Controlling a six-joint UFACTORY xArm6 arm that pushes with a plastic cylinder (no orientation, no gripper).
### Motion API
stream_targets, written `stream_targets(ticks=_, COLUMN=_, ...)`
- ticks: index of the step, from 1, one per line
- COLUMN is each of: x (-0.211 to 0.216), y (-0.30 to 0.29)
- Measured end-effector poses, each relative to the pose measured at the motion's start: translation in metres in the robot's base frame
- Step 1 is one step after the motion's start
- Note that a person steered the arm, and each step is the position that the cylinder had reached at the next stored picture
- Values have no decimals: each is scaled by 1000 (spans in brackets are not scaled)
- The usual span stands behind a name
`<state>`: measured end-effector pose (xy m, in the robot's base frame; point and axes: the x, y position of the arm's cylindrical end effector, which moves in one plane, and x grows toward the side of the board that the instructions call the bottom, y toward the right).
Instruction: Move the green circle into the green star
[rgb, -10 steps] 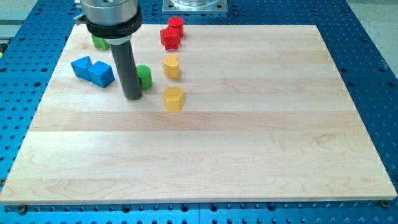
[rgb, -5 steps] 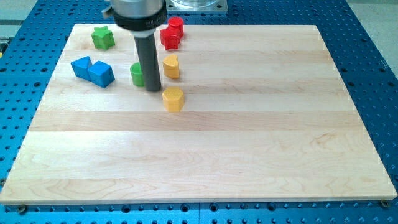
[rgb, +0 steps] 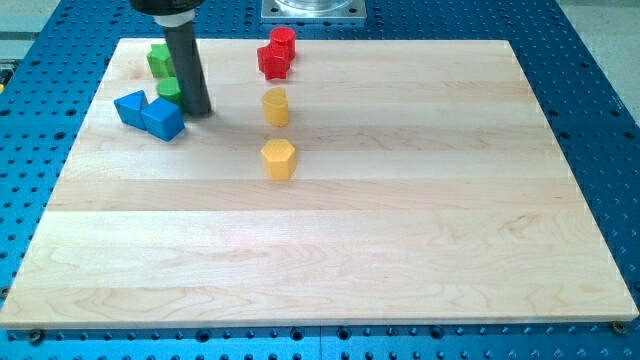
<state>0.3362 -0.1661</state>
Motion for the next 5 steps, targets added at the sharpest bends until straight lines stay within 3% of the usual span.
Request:
stream_targets(ticks=1, x=-18, y=-26)
stream_targets(ticks=3, x=24, y=-78)
stream_targets(ticks=5, x=1, y=-64)
